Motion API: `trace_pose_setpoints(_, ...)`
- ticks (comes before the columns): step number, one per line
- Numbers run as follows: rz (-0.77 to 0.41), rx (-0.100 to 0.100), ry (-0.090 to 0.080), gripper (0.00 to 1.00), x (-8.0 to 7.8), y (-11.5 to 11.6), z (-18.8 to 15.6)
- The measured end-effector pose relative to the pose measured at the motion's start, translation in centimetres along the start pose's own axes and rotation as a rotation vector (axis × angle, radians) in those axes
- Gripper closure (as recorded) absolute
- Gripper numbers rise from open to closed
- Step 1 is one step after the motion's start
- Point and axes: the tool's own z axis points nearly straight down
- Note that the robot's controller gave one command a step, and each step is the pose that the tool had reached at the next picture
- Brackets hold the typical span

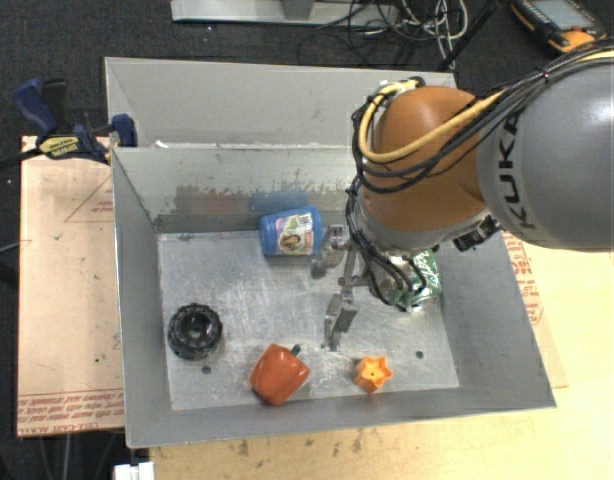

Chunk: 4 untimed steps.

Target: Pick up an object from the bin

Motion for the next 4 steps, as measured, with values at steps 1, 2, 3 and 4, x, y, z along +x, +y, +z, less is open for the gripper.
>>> trace_pose_setpoints(1,-0.115,0.000,-0.003,0.00,1.3,1.2,4.3)
trace_pose_setpoints(2,-0.291,0.000,0.002,0.00,4.0,5.0,5.7)
trace_pose_setpoints(3,-0.438,0.000,0.001,0.00,4.4,4.5,8.4)
trace_pose_setpoints(4,-0.556,0.000,-0.018,0.00,4.1,4.8,13.0)
